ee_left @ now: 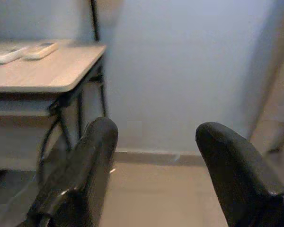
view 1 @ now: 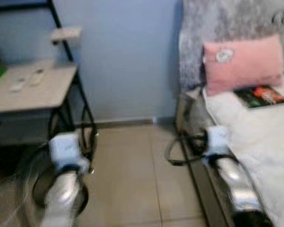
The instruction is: Clean up the room
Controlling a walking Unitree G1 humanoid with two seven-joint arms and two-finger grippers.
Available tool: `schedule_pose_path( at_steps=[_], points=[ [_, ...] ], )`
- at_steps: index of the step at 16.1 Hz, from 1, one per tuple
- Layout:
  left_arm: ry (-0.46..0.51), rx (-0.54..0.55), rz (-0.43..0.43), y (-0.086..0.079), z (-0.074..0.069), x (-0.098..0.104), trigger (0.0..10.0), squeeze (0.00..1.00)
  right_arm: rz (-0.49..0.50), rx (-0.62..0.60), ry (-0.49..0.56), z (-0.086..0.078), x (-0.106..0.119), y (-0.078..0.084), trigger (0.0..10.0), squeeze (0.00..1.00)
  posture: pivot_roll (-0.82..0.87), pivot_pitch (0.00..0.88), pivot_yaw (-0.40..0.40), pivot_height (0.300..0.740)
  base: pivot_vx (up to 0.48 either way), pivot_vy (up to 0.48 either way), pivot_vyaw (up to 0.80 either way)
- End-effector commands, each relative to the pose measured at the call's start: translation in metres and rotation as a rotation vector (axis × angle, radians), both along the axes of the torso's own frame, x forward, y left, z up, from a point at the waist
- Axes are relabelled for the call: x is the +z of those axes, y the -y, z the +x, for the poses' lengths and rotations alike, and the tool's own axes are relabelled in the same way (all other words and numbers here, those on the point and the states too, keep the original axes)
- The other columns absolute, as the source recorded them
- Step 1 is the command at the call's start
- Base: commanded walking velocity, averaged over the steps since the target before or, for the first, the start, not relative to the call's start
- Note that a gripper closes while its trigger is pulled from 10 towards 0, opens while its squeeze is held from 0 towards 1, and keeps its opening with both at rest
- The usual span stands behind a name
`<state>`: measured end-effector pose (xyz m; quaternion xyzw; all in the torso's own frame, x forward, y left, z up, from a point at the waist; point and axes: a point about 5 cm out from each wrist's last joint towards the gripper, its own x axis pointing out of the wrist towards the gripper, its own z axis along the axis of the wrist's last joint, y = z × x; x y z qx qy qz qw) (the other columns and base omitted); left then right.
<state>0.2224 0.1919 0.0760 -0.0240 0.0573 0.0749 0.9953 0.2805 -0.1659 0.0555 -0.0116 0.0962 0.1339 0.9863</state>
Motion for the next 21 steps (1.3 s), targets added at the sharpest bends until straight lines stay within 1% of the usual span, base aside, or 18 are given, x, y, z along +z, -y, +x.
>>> schedule_pose_path(
  at_steps=[1, 2, 4, 8, 10, 11, 14, 15, 18, 21],
  points=[
    [0.027, -0.015, -0.015, 0.007, 0.007, 0.006, 10.0, 0.00, -0.009, -0.027, 0.010, 0.001, 0.003, 0.011, 10.0, 0.27, -0.11, 0.000, 0.083, 0.740, 0.465, 0.000, 0.00],
    [0.025, -0.026, -0.020, 0.010, 0.009, 0.005, 10.0, 0.00, -0.009, -0.021, 0.012, 0.002, 0.004, 0.010, 10.0, 0.27, -0.11, 0.000, 0.081, 0.740, 0.465, 0.000, 0.00],
    [0.016, -0.059, 0.000, 0.012, 0.010, 0.005, 10.0, 0.00, -0.007, -0.017, 0.015, 0.003, 0.004, 0.008, 10.0, 0.27, -0.11, 0.000, 0.081, 0.740, 0.467, 0.000, 0.00],
    [0.022, -0.053, 0.006, 0.007, 0.012, 0.006, 10.0, 0.00, -0.002, -0.014, 0.015, 0.005, 0.004, 0.005, 10.0, 0.27, -0.10, 0.000, 0.080, 0.740, 0.469, 0.000, 0.00],
    [0.025, -0.053, 0.006, 0.008, 0.012, 0.007, 10.0, 0.00, -0.001, -0.016, 0.016, 0.005, 0.004, 0.005, 10.0, 0.27, -0.10, 0.000, 0.081, 0.740, 0.469, 0.000, 0.00],
    [0.031, -0.054, 0.005, 0.009, 0.011, 0.007, 10.0, 0.00, -0.002, -0.015, 0.016, 0.004, 0.004, 0.005, 10.0, 0.27, -0.11, 0.000, 0.083, 0.740, 0.472, 0.000, 0.00],
    [0.032, -0.073, -0.001, 0.010, 0.005, 0.005, 10.0, 0.00, -0.021, -0.004, -0.001, -0.007, 0.000, 0.008, 10.0, 0.27, -0.11, 0.000, 0.084, 0.740, 0.469, 0.000, 0.00],
    [0.035, -0.075, -0.007, 0.011, 0.006, 0.005, 10.0, 0.00, -0.028, -0.001, -0.007, -0.008, -0.001, 0.009, 10.0, 0.27, -0.11, 0.000, 0.084, 0.740, 0.469, 0.000, 0.00],
    [0.047, -0.081, -0.014, 0.013, 0.007, 0.007, 10.0, 0.00, -0.028, -0.004, -0.008, -0.008, -0.002, 0.009, 10.0, 0.28, -0.12, 0.000, 0.088, 0.740, 0.470, 0.000, 0.33],
    [0.047, -0.088, -0.015, 0.014, 0.009, 0.007, 10.0, 0.00, -0.020, -0.016, -0.003, -0.008, -0.001, 0.010, 10.0, 0.27, -0.12, 0.000, 0.092, 0.740, 0.469, 0.000, 0.00]
  ],
)
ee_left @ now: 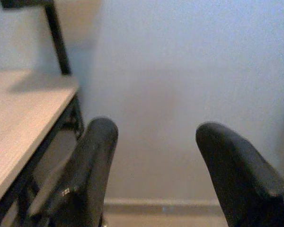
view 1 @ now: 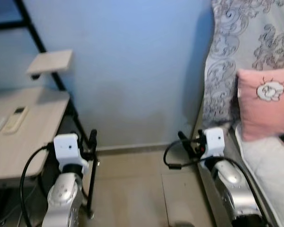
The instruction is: Clean up the room
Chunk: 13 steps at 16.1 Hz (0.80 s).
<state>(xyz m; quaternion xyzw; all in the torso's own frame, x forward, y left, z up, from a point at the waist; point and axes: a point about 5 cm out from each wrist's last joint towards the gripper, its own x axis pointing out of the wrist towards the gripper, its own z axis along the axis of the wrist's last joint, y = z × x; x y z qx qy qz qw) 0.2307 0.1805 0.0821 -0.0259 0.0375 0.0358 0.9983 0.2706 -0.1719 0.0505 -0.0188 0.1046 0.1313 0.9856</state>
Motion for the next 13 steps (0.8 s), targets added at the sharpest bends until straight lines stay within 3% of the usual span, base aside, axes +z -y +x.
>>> schedule_pose_path(
  at_steps=[1, 3, 10, 13],
  points=[
    [0.006, -0.018, -0.006, 0.003, 0.001, 0.001, 10.0, 0.00, 0.000, -0.012, 0.012, 0.001, 0.004, 0.003, 10.0, 0.28, -0.12, 0.000, 0.094, 0.740, 0.472, 0.000, 0.00],
    [0.003, -0.028, -0.007, 0.003, 0.002, -0.001, 10.0, 0.00, 0.015, -0.011, 0.013, 0.000, 0.004, 0.000, 10.0, 0.28, -0.12, 0.000, 0.094, 0.740, 0.382, 0.000, 0.00],
    [0.009, -0.022, -0.030, 0.005, 0.003, -0.003, 10.0, 0.00, 0.029, -0.006, 0.026, 0.003, 0.009, -0.003, 10.0, 0.27, -0.12, 0.000, 0.088, 0.740, 0.000, 0.000, 0.00],
    [0.032, -0.016, -0.062, 0.014, 0.004, -0.005, 10.0, 0.00, 0.001, 0.019, 0.035, 0.006, 0.017, 0.004, 10.0, 0.27, -0.14, 0.000, 0.033, 0.740, 0.000, 0.000, 0.00]
  ],
)
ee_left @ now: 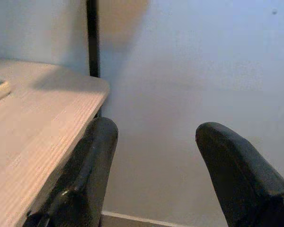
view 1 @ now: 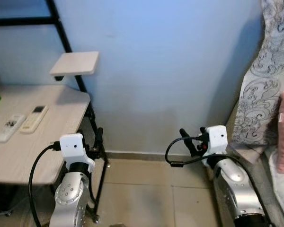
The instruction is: Clean up the room
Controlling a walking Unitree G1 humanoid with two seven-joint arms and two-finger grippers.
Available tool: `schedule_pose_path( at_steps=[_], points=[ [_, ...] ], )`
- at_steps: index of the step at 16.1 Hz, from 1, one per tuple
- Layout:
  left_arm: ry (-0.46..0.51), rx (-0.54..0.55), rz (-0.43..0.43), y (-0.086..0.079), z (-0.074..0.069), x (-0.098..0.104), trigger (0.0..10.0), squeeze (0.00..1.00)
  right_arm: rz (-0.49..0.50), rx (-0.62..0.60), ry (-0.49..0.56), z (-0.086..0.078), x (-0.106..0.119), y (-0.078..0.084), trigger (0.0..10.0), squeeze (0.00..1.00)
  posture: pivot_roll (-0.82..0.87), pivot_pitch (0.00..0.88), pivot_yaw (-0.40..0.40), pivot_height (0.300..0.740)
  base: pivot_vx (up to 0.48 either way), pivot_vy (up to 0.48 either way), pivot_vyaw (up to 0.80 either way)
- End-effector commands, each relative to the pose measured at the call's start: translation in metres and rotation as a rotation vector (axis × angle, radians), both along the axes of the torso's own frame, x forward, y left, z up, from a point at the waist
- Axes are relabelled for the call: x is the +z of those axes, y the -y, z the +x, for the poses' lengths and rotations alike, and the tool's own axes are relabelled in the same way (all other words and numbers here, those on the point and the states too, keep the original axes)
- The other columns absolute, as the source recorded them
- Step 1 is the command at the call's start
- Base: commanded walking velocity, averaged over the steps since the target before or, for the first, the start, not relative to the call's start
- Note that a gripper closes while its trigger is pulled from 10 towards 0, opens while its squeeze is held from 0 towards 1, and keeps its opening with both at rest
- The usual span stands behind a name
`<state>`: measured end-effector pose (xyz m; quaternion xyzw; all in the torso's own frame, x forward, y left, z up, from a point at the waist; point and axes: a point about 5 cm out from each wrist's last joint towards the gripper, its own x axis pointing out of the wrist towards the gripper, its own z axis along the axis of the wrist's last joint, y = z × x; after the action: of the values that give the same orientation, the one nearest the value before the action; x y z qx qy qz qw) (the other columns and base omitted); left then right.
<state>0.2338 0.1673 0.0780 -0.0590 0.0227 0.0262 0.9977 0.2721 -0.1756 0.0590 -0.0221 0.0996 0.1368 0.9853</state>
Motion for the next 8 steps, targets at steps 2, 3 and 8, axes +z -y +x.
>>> schedule_pose_path(
  at_steps=[2, 3, 8],
  points=[
    [0.003, -0.008, 0.016, 0.0059, -0.0014, -0.0056, 10.0, 0.00, -0.013, 0.024, 0.029, 0.0086, 0.0133, 0.0043, 10.0, 0.27, -0.15, 0.000, 0.009, 0.740, 0.000, 0.000, 0.00],
    [-0.003, -0.003, 0.015, 0.0057, -0.0008, -0.0074, 10.0, 0.00, -0.017, 0.029, 0.030, 0.0105, 0.0149, 0.0050, 10.0, 0.27, -0.15, 0.000, 0.004, 0.740, 0.000, 0.000, 0.00],
    [0.010, -0.060, 0.046, 0.0048, 0.0071, -0.0037, 10.0, 0.00, 0.002, 0.018, 0.017, 0.0078, 0.0090, -0.0014, 10.0, 0.27, -0.14, 0.000, 0.029, 0.740, 0.000, 0.000, 0.00]
  ],
)
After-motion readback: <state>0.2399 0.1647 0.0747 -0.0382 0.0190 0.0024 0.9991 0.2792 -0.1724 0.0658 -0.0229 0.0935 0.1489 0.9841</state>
